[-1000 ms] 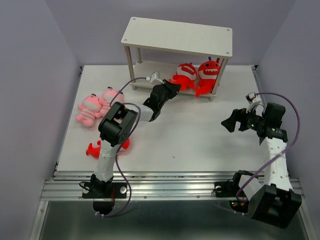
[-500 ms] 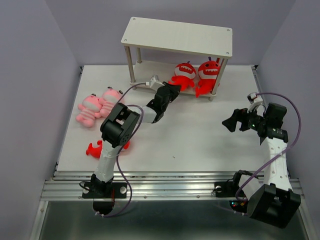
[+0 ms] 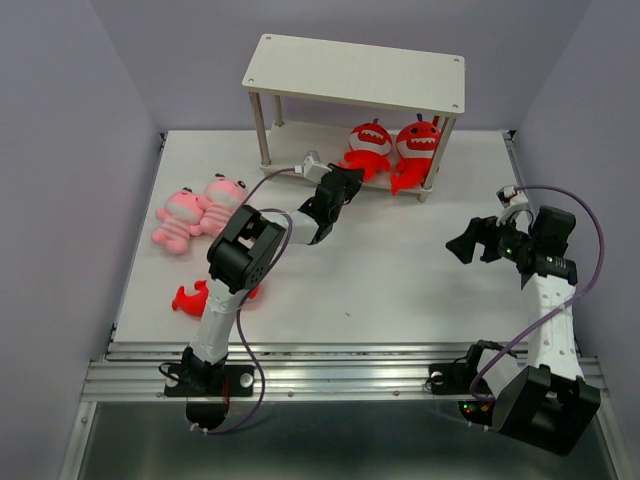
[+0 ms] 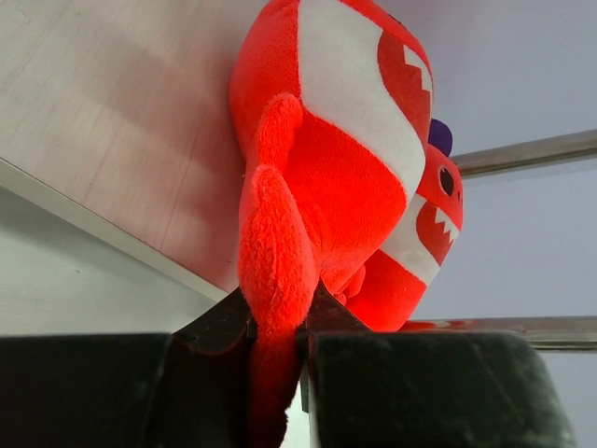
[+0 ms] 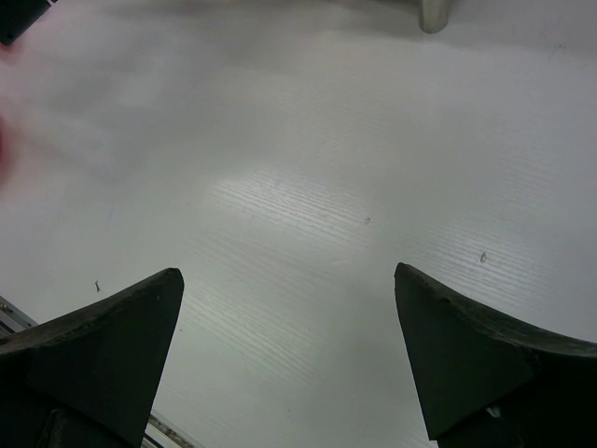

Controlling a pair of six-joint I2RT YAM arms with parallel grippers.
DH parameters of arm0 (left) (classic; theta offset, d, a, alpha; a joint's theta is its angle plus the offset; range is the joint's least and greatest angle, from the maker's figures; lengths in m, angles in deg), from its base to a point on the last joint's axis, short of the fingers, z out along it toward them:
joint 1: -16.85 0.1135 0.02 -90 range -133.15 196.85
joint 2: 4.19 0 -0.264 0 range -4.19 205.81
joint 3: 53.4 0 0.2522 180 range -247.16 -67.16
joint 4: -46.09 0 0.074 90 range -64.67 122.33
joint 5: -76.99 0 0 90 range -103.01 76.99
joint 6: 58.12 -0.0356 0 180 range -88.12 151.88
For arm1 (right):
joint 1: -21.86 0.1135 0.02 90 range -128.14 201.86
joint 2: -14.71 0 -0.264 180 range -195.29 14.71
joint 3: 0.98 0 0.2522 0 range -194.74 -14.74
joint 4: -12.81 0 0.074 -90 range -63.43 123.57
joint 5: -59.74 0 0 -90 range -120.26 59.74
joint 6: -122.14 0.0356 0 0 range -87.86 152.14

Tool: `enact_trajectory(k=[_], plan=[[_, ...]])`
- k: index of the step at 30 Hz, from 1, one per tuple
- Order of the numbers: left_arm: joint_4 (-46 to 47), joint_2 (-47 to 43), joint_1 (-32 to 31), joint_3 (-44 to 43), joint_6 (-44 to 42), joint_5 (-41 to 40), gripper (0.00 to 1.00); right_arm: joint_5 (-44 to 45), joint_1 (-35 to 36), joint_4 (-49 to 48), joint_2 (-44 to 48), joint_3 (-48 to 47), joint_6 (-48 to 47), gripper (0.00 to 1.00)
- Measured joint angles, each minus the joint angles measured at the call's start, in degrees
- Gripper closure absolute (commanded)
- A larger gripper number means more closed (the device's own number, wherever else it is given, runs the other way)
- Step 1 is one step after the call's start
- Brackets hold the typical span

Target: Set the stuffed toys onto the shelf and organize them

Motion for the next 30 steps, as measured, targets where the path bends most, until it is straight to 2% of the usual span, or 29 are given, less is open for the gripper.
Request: enact_trajectory(k=[4,10,11,14,19,20,30], plan=[[-0.6,0.0,0.0,0.0,0.4,0.1,0.67,0.0,-0.1,0.0,-0.2,0.0,0.0,0.00],[-1.0,0.0,0.0,0.0,1.1,1.0,0.39,-0.2,-0.5,0.0,-0.2,0.0,0.0,0.00],[-1.2,0.0,0.0,0.0,1.1,1.3,0.38,-0.2,-0.5,0.0,-0.2,0.0,0.0,0.00],[-1.8,0.0,0.0,0.0,1.5,2.4,0.26,-0.3,-0.7,0.0,-0.2,0.0,0.0,0.00],[-2.4,0.0,0.0,0.2,2.0,3.8,0.19,-0.4,-1.0,0.0,-0.2,0.0,0.0,0.00],[-2.4,0.0,0.0,0.4,2.0,3.9,0.15,-0.4,-1.1,0.0,-0.2,0.0,0.0,0.00],[-3.2,0.0,0.0,1.4,2.1,5.6,0.14,-0.5,-1.5,0.0,-0.2,0.0,0.0,0.00]])
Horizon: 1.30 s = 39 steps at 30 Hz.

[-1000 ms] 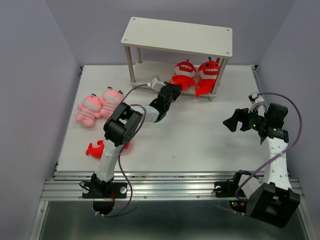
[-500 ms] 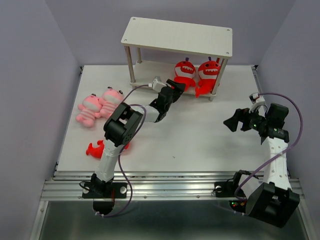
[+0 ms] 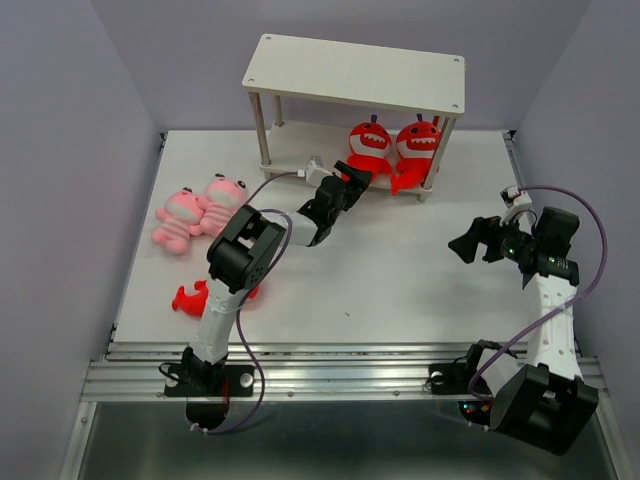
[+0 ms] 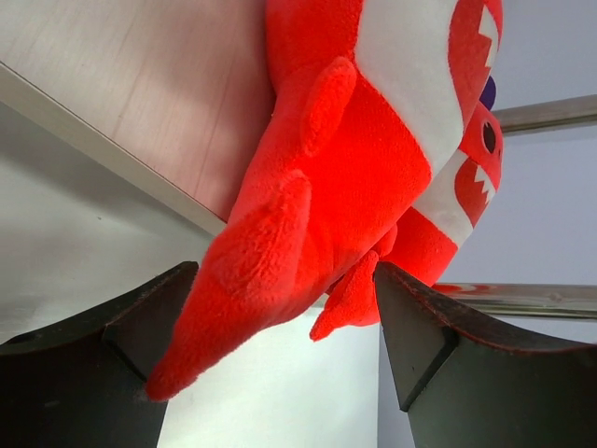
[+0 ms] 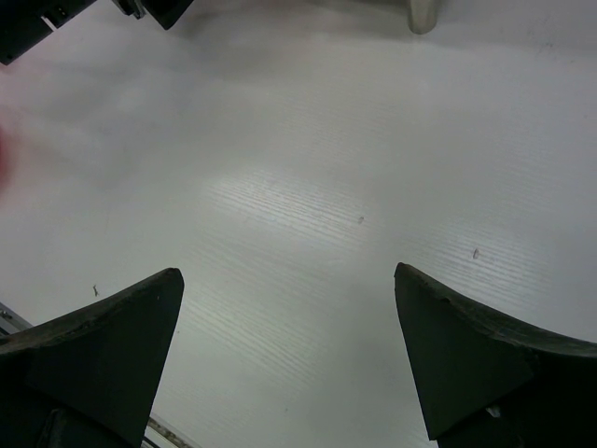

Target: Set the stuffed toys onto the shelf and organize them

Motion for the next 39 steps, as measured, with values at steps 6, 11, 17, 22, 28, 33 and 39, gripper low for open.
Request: enact_trajectory(k=[6,11,17,22,28,33,39], plan=[[0.1,0.0,0.0,0.2,-0.2,0.6,0.14,-0.1,-0.1,0.0,0.0,0.0,0.0,0.00],[0.5,-0.2,0.0,0.9,-0.6,1.1,0.15,-0.1,-0.1,0.0,0.0,0.0,0.0,0.00],[1.7,-0.6,0.0,2.0,-0.8,1.3,0.19,-0.1,-0.1,0.0,0.0,0.0,0.0,0.00],[2.6,-1.1,0.0,2.4,-1.1,1.2,0.32,-0.1,-0.4,0.0,0.0,0.0,0.0,0.00],[3.2,-1.1,0.0,2.4,-1.4,1.5,0.48,-0.1,-0.7,0.0,0.0,0.0,0.0,0.00],[3.9,-1.1,0.0,2.4,-1.3,1.9,0.58,-0.1,-0.7,0.0,0.0,0.0,0.0,0.00],[4.0,-1.1,0.0,2.1,-1.2,2.2,0.59,-0.1,-0.7,0.0,0.0,0.0,0.0,0.00]])
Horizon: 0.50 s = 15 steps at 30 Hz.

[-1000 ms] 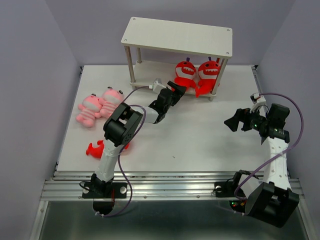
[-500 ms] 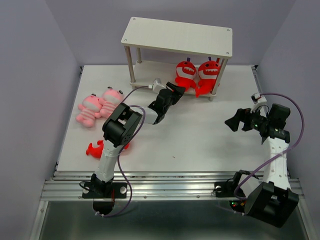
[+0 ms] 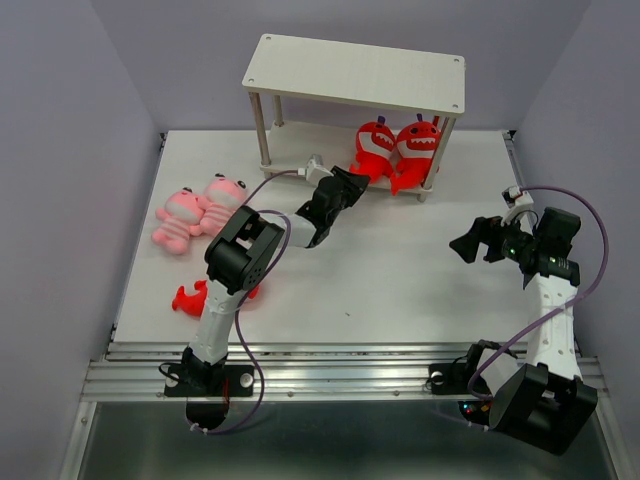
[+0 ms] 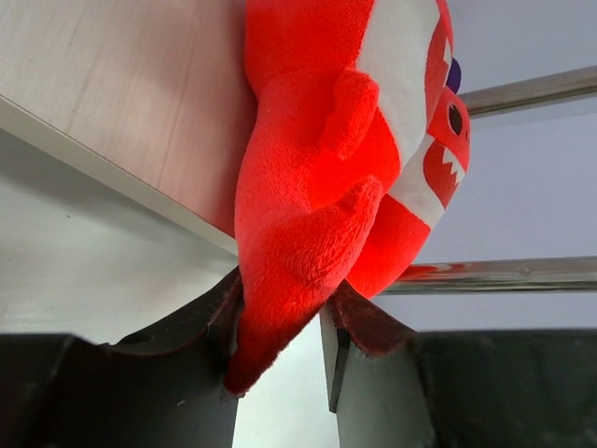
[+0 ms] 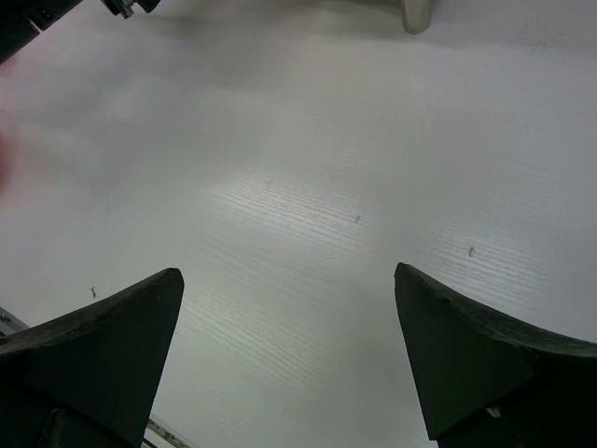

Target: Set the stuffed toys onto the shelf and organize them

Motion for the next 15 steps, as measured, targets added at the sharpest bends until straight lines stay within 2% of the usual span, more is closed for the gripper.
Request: enact_trajectory(k=[10,15], plan=[[0.0,0.0,0.3,-2.7,-0.1,0.7,0.58,0.0,-0.1,0.0,0.0,0.0,0.0,0.00],[-0.1,0.3,0.4,-3.1,0.0,1.6,0.48,0.0,-0.4,0.0,0.0,0.0,0.0,0.00]])
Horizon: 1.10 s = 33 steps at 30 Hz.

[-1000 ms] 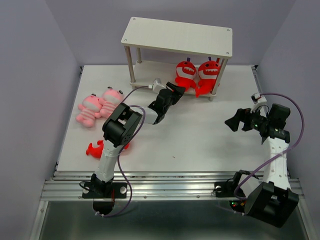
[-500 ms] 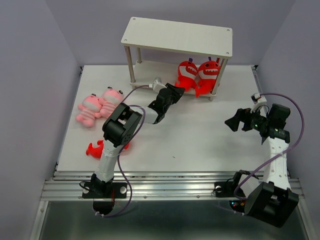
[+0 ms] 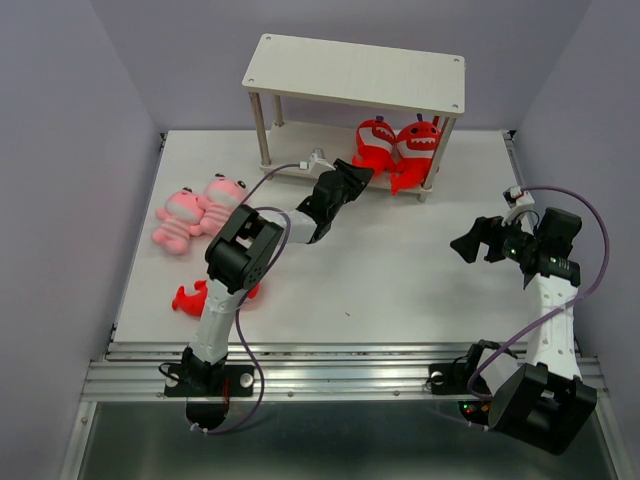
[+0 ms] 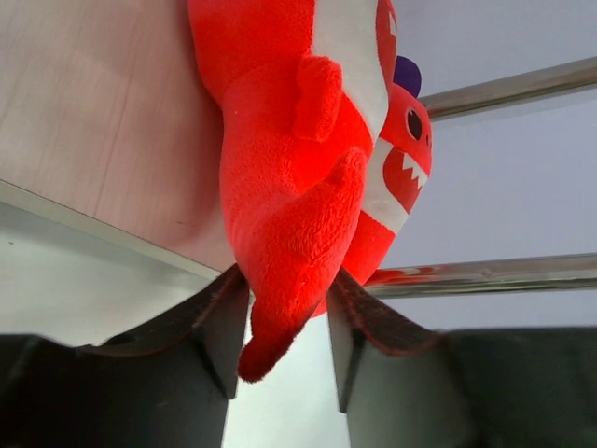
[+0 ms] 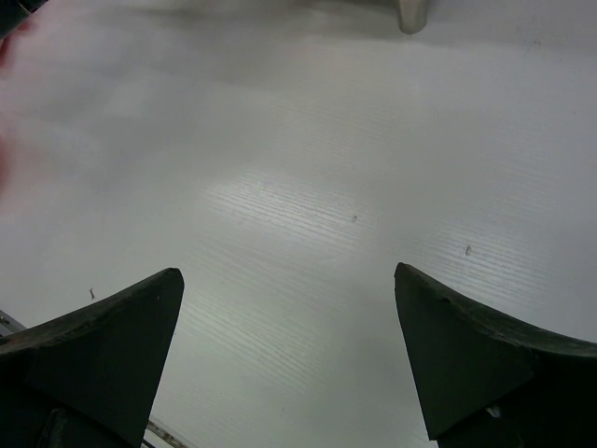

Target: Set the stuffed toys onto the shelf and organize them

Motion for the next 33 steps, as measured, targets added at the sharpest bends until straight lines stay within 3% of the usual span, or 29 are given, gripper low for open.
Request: enact_trajectory(k=[9,12,33], plan=[[-0.2,1.0,0.4,-0.1,0.0,2.4,0.27,0.0,0.0,0.0,0.0,0.0,0.0,0.00],[-0.1,1.0,0.6,-0.1,0.0,3.1,0.13,0.0,0.0,0.0,0.0,0.0,0.0,0.00],[1.8,-3.9,1.2,8.0,-4.5,5.2,0.07,-0.5,-0.7,0.0,0.1,0.0,-0.7,0.00]])
